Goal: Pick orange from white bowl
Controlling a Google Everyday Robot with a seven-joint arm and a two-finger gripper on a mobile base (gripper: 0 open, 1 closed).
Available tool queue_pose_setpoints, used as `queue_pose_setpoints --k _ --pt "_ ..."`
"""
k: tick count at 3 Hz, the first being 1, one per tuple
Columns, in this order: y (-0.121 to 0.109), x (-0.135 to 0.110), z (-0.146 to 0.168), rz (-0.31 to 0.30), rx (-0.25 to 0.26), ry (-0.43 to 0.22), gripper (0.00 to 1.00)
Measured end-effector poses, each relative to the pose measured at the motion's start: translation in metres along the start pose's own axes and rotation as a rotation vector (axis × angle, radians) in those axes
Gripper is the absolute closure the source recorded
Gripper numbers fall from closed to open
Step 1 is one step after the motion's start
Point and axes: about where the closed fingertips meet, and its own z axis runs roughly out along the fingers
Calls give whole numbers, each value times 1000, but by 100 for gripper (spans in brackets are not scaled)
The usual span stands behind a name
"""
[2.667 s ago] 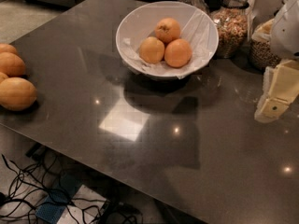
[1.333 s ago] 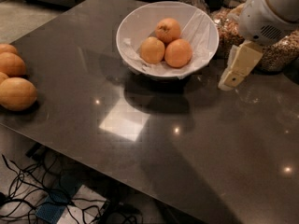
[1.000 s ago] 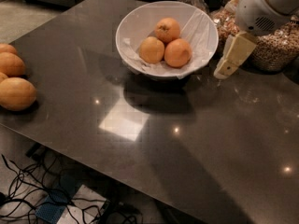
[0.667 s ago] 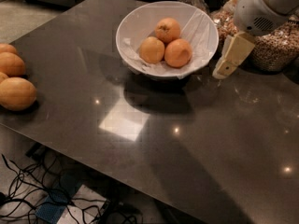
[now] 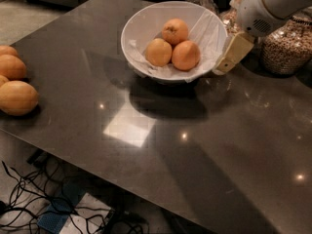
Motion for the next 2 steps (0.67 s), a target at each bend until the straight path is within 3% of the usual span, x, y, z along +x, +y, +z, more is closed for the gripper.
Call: queue_pose_setpoints --k 1,2 --pt "-28 -6 21 32 55 -40 0" --pt "-40 -16 37 52 41 -79 0"
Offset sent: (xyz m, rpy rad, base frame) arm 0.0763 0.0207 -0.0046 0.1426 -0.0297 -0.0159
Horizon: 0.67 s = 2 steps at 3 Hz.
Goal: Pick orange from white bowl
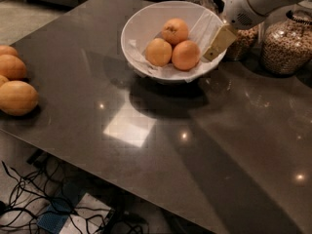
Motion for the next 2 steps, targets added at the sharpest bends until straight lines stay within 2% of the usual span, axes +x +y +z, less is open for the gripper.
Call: queue_pose_setpoints --k 1,2 --pt "-1 -1 1 1 1 -2 0" --pt "10 -5 13 35 -40 -57 0"
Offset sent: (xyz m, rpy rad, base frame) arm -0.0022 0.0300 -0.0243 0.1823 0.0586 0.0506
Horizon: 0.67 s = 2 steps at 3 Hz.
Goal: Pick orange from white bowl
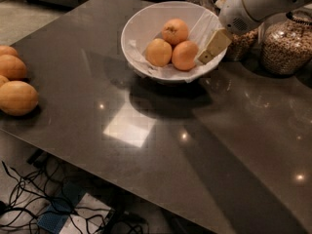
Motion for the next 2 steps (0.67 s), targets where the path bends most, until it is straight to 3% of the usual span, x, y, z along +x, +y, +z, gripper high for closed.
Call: queue_pose_setpoints --k 2 --pt "18 -12 31 -2 -88 -40 0"
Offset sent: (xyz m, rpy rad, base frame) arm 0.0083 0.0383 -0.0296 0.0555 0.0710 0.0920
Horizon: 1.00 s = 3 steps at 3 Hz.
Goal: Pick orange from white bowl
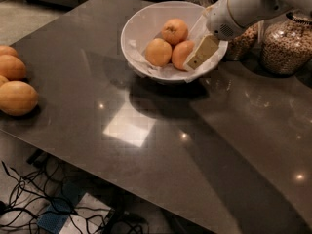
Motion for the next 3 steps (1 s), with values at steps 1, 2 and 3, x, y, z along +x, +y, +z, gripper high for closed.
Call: queue_pose_setpoints --k 1,2,3 --pt "-2 0 8 -6 -8 -4 0" --pt "-6 4 16 0 -5 5 5" --pt "-10 8 28 6 -4 17 18"
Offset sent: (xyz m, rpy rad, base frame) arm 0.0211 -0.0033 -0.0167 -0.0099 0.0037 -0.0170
